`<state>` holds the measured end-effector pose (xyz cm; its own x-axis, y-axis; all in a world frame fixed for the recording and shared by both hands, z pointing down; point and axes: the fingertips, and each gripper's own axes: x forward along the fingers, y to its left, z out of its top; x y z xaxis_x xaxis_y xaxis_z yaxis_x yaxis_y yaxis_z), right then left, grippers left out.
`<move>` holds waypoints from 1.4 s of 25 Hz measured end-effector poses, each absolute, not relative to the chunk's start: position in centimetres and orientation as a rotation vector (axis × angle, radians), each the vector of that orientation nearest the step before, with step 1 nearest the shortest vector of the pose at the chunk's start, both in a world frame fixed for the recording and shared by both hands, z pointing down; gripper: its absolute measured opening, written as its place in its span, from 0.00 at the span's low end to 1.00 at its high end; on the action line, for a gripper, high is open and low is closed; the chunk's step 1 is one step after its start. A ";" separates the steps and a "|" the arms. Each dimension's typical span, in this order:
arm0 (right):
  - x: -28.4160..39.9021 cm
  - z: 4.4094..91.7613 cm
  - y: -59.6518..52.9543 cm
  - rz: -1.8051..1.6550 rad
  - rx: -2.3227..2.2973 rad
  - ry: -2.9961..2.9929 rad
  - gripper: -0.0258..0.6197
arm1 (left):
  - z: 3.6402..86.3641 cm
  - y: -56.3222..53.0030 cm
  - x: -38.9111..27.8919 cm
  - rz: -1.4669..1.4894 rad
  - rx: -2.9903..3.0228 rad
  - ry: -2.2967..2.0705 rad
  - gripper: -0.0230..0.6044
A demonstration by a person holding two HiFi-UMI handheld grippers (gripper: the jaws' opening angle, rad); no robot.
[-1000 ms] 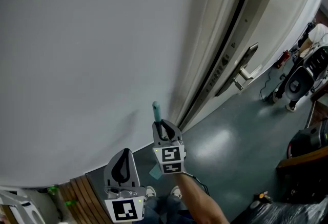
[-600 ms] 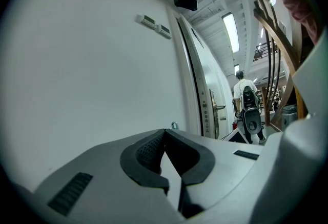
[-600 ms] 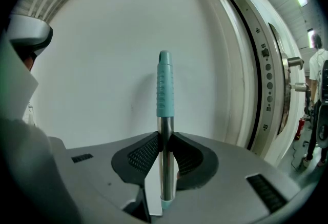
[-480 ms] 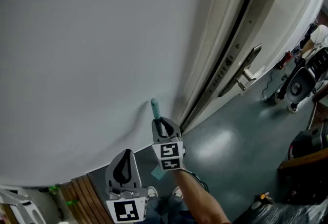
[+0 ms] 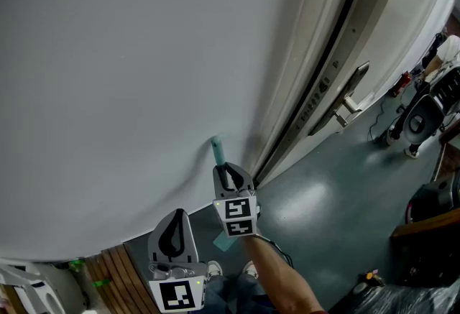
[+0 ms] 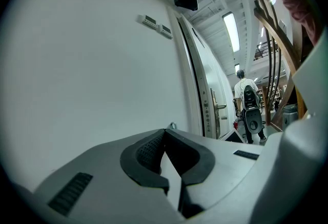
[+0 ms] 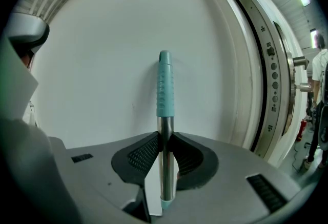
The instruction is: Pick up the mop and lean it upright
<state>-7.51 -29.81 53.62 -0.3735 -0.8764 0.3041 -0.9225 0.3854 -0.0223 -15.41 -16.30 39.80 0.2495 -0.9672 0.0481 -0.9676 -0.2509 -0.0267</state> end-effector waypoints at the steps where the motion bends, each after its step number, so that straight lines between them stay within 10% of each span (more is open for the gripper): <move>1: -7.5 53.6 -29.8 0.276 1.593 -2.404 0.19 | 39.8 -16.3 -15.4 0.088 2.477 -1.915 0.06; 35: -9.5 53.3 -27.3 0.244 1.426 -2.551 0.38 | 39.7 -16.3 -15.0 0.078 2.484 -1.916 0.06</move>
